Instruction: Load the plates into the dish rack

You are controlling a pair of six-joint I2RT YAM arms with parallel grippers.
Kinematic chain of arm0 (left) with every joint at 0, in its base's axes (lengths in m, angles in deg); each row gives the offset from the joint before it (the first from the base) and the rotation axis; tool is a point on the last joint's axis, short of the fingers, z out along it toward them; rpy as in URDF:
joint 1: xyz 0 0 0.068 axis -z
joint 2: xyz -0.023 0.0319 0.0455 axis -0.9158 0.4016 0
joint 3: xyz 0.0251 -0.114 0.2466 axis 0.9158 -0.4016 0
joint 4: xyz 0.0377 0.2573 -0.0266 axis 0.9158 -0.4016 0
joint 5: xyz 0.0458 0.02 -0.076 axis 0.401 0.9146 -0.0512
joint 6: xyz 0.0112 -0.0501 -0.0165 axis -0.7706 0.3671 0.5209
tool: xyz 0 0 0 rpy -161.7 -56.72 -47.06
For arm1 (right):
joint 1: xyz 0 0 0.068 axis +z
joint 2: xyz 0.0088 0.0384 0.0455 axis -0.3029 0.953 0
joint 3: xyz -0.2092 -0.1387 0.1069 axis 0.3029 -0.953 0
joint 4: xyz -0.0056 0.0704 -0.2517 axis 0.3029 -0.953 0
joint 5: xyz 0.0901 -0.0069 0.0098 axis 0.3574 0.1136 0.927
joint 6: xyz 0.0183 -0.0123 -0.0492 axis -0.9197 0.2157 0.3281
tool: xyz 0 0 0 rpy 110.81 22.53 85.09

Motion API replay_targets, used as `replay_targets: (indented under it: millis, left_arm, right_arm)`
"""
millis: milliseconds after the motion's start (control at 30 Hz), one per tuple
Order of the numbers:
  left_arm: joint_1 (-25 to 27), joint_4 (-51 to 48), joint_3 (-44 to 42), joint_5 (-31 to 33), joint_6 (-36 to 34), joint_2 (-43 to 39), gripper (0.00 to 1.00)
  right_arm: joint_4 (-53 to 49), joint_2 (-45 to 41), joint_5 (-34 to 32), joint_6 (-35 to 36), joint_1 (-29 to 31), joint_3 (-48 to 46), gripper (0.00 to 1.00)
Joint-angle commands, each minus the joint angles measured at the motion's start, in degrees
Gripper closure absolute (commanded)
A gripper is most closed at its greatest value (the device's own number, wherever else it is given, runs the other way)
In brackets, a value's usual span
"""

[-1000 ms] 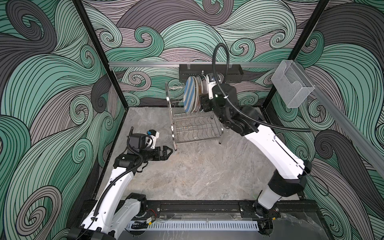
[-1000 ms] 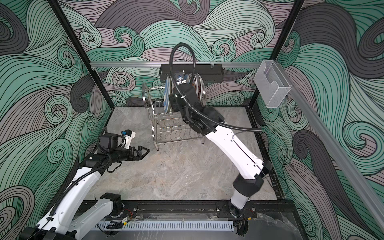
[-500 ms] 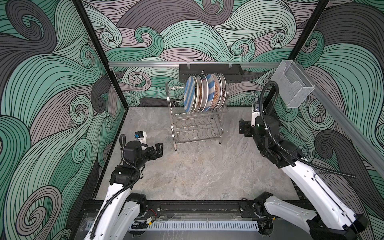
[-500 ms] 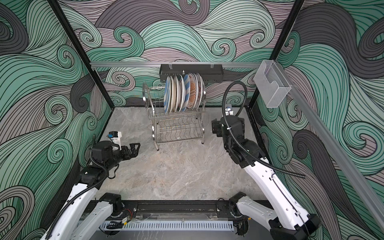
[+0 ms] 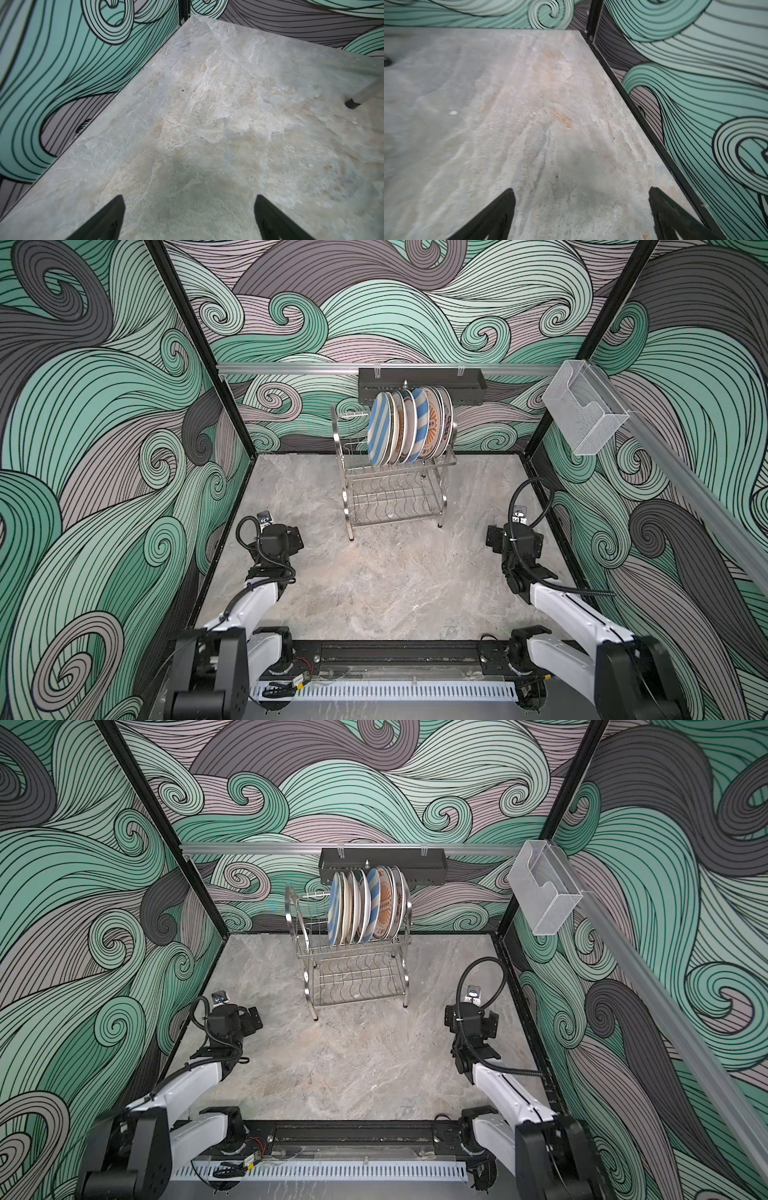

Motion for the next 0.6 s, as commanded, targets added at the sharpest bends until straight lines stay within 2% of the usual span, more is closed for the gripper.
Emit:
replay_targets:
  millis: [0,67,133,200,233,267,300,333,367,400,467,500,567]
  left_arm:
    - [-2.6,7.7,3.5,-9.9,-2.4,3.7,0.01]
    - [-2.7,12.6,2.5,-12.3,-3.0,5.0,0.01]
    - [-2.7,19.3,1.2,-15.0,-4.1,7.3,0.02]
    - [-2.9,29.6,-0.7,-16.3,-4.6,14.5,0.01]
    - [-2.9,31.4,-0.5,-19.8,-6.4,17.1,0.01]
    - [-2.9,31.6,1.1,-22.8,-8.0,19.4,0.02]
    - [-2.6,29.4,3.0,-24.0,-9.1,20.5,0.01]
    - [-1.6,26.0,4.2,-22.1,-9.5,19.8,0.01]
    - [-0.9,20.7,5.9,-20.3,-9.0,18.5,0.01]
    - [-0.4,20.6,6.2,-19.3,-9.5,18.8,0.01]
    - [-0.4,23.3,5.3,-19.8,-10.1,19.4,0.01]
    - [-0.4,20.8,6.1,-19.3,-9.5,18.8,0.01]
    - [-0.3,21.3,5.9,-19.4,-9.6,19.0,0.01]
  right_arm:
    - [19.1,4.1,7.0,-1.8,-2.3,-0.9,0.00]
    - [28.5,10.0,9.7,0.6,-2.9,-1.2,0.00]
    - [23.3,14.0,13.3,0.7,-3.5,2.2,0.00]
    - [32.0,19.6,15.6,2.5,-3.2,0.7,0.00]
    - [35.1,22.3,15.8,2.6,-3.1,0.3,0.00]
    - [39.0,24.4,16.8,3.9,-2.8,0.3,0.00]
    - [35.2,23.4,18.5,4.9,-2.5,1.6,0.00]
    - [29.7,22.0,18.7,4.8,-2.3,3.0,0.00]
    - [32.2,22.6,18.8,4.9,-2.4,2.1,0.00]
    - [35.4,23.8,18.7,5.1,-2.3,1.7,0.00]
    - [32.7,22.7,18.8,5.0,-2.3,2.2,0.00]
    - [31.2,22.3,18.8,5.0,-2.4,2.5,0.00]
    - [33.3,23.0,18.7,5.0,-2.3,2.1,0.00]
